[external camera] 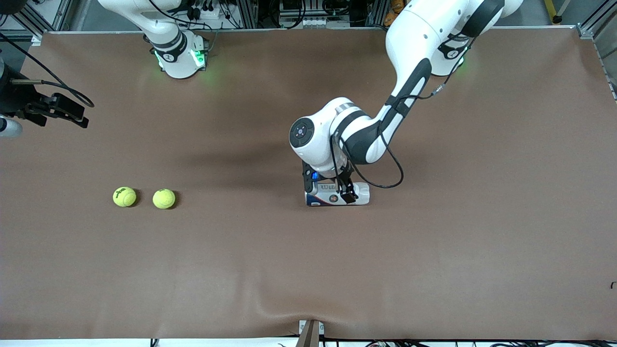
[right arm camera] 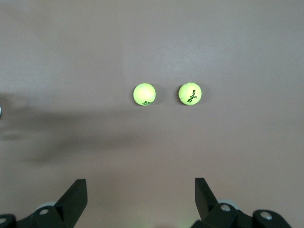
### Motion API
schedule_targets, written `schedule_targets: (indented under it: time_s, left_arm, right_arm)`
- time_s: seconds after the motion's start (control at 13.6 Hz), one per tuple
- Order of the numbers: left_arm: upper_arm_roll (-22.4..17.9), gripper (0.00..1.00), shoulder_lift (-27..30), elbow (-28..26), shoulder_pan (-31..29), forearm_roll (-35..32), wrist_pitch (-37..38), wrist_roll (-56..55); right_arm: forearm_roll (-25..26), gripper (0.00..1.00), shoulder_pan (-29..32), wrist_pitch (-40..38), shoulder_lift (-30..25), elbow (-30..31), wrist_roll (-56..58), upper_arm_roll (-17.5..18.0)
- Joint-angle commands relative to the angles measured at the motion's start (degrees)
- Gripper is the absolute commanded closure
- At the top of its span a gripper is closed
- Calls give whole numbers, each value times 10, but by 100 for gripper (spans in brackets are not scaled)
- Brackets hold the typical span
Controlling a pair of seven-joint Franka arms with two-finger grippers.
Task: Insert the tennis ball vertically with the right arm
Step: 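Lower the left gripper over the tube and grasp its closed end, then lift the tube with the left gripper and stand it upright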
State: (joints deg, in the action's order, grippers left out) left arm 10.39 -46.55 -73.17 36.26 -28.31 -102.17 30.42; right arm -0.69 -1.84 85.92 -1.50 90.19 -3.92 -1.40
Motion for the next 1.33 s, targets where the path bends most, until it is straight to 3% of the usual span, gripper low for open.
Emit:
schedule_targets:
  time_s: [0.0, 1.25]
  left_arm:
    - [0, 0, -24, 15, 2, -14, -6, 7]
    - [-1, 0, -51, 15, 17, -41, -20, -44]
  right_arm:
    - [-2, 0, 3, -5, 4, -10, 7, 1]
    - [-2, 0, 3, -5, 4, -10, 7, 1]
